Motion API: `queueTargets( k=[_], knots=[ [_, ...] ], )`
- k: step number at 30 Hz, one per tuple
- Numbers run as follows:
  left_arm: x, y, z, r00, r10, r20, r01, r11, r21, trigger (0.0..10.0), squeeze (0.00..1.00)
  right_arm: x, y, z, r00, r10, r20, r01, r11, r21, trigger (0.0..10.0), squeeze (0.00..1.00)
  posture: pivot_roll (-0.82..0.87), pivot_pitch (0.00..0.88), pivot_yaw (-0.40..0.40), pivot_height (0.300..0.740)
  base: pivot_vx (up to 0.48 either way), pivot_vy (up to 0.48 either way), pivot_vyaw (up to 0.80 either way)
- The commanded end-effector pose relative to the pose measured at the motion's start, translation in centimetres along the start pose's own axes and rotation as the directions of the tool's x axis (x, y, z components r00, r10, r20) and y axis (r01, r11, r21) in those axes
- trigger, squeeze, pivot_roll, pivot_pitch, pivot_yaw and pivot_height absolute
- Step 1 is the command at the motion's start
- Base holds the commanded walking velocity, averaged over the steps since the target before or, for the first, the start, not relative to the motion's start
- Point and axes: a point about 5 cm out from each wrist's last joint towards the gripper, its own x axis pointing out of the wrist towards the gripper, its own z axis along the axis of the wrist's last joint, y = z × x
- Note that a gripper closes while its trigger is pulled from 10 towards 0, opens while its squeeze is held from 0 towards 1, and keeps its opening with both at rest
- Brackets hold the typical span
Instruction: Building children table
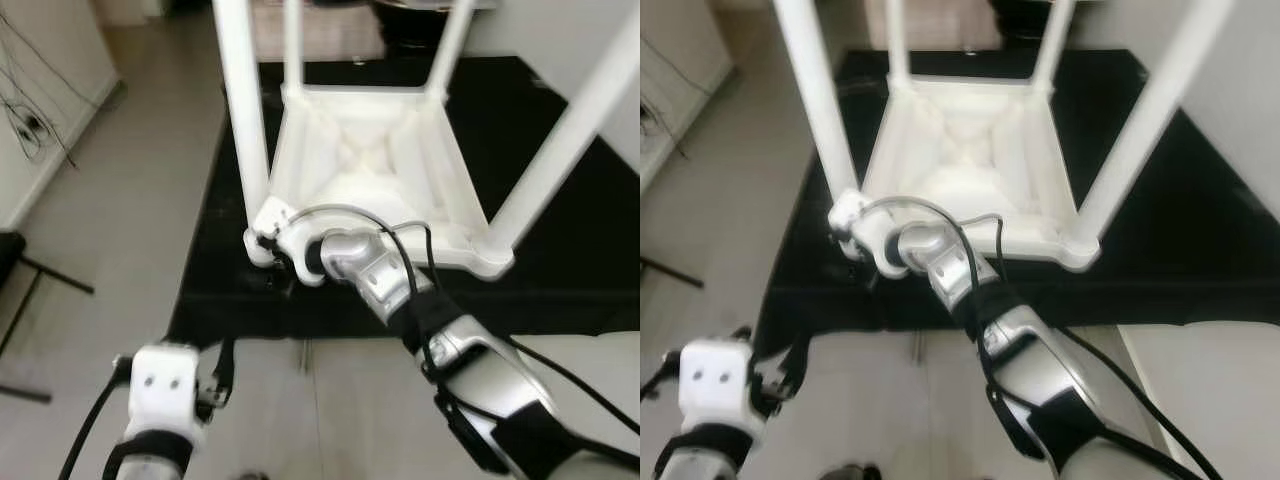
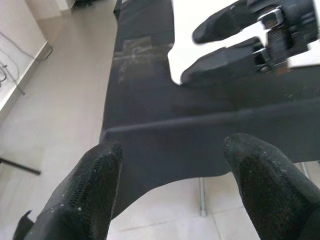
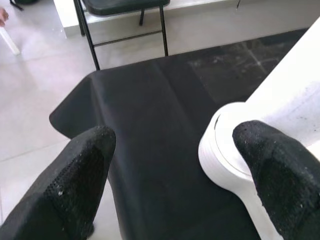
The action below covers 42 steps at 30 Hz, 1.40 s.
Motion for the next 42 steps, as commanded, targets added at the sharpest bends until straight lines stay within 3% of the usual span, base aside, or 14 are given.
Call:
queueTargets(
  k=[1, 2, 6, 10, 14, 26, 30, 33, 42],
  knots=[
    [-0.1, 0.1, -0.7, 0.999, -0.005, -0.041, 0.006, 1.0, 0.016, 10.0, 0.0, -0.7, -1.3, -1.2, 0.995, -0.076, -0.069, 0.078, 0.997, 0.028, 10.0, 0.0, 0.14, 0.161, -0.053, 0.74, 0.0, 0.0, 0.0],
    [0.1, 0.0, -0.7, 0.999, -0.011, -0.04, 0.012, 1.0, 0.013, 10.0, 0.0, -1.3, -2.5, -1.4, 0.988, -0.11, -0.105, 0.115, 0.992, 0.043, 10.0, 0.0, 0.13, 0.157, -0.051, 0.74, 0.0, 0.0, 0.0],
    [0.2, 0.0, -0.8, 0.999, -0.018, -0.042, 0.018, 1.0, 0.01, 10.0, 0.0, -2.4, -3.9, -1.4, 0.986, -0.124, -0.112, 0.132, 0.989, 0.067, 10.0, 0.0, 0.13, 0.155, -0.05, 0.74, 0.0, 0.0, 0.0],
    [0.2, 0.0, -0.8, 0.999, -0.019, -0.043, 0.019, 1.0, 0.009, 10.0, 0.0, -2.6, -4.4, -1.6, 0.979, -0.146, -0.139, 0.156, 0.986, 0.064, 10.0, 0.0, 0.13, 0.156, -0.05, 0.74, 0.0, 0.0, 0.0],
    [0.1, -0.2, -0.7, 0.999, -0.026, -0.045, 0.026, 1.0, 0.004, 10.0, 0.0, -3.3, -4.9, -2.6, 0.97, -0.109, -0.218, 0.109, 0.994, -0.01, 10.0, 0.0, 0.13, 0.163, -0.053, 0.74, 0.0, 0.0, 0.0],
    [-0.3, -0.2, -0.5, 0.998, -0.034, -0.054, 0.034, 0.999, -0.005, 10.0, 0.0, -5.6, -7.3, -1.8, 0.97, -0.136, -0.203, 0.13, 0.991, -0.044, 10.0, 0.0, 0.14, 0.182, -0.052, 0.74, 0.0, 0.0, 0.0],
    [-0.2, -0.3, -0.4, 0.998, -0.041, -0.055, 0.04, 0.999, -0.007, 10.0, 0.0, -4.4, -6.1, -1.8, 0.973, -0.087, -0.212, 0.079, 0.996, -0.046, 10.0, 0.0, 0.13, 0.192, -0.048, 0.74, 0.0, 0.0, 0.0],
    [-0.3, -0.3, -0.3, 0.997, -0.047, -0.057, 0.047, 0.999, -0.011, 10.0, 0.0, -1.9, -3.5, -2.1, 0.974, 0.004, -0.226, -0.009, 1.0, -0.018, 10.0, 0.0, 0.13, 0.201, -0.05, 0.74, 0.0, 0.0, 0.0],
    [-0.8, -0.6, -0.1, 0.997, -0.045, -0.065, 0.044, 0.999, -0.017, 10.0, 0.0, -0.8, -2.6, -2.3, 0.971, 0.011, -0.24, -0.013, 1.0, -0.005, 9.8, 0.0, 0.14, 0.218, -0.061, 0.74, 0.0, 0.0, 0.0]
  ],
)
